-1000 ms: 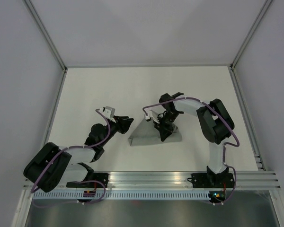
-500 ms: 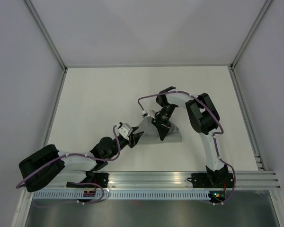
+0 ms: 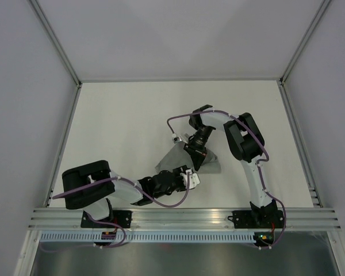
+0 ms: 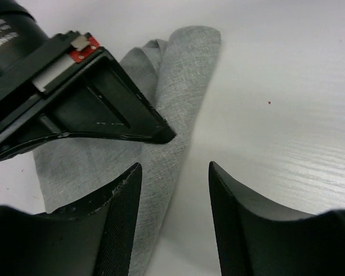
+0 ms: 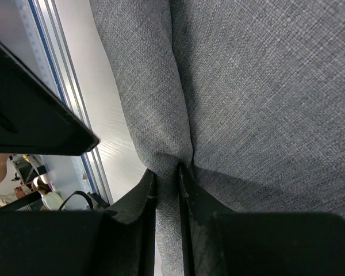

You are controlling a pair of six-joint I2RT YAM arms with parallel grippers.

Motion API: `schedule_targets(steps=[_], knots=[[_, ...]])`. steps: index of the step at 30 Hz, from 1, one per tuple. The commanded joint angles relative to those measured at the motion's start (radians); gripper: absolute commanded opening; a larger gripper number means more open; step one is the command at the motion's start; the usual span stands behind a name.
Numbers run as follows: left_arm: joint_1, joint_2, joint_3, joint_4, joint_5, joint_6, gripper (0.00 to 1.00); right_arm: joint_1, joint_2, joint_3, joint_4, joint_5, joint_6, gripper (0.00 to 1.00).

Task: Fold the napkin, place the utensils inside, and roll it up
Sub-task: Roll the napkin with the utensil

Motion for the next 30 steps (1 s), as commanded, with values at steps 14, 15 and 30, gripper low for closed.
schedule_targets(steps=[14, 15, 30], knots=[[0.049, 0.156, 0.069, -0.036, -0.036, 0.147, 0.60, -0.033, 0.094, -0.013, 0.190, 0.209, -0.040, 0.01], [0.057, 0.159, 0.074, -0.045, -0.031, 0.145, 0.59, -0.034, 0.094, -0.013, 0.189, 0.209, -0.041, 0.02], [0.141, 0.168, 0.149, -0.233, 0.175, 0.053, 0.08, -0.066, 0.027, -0.045, 0.213, 0.164, -0.041, 0.18]])
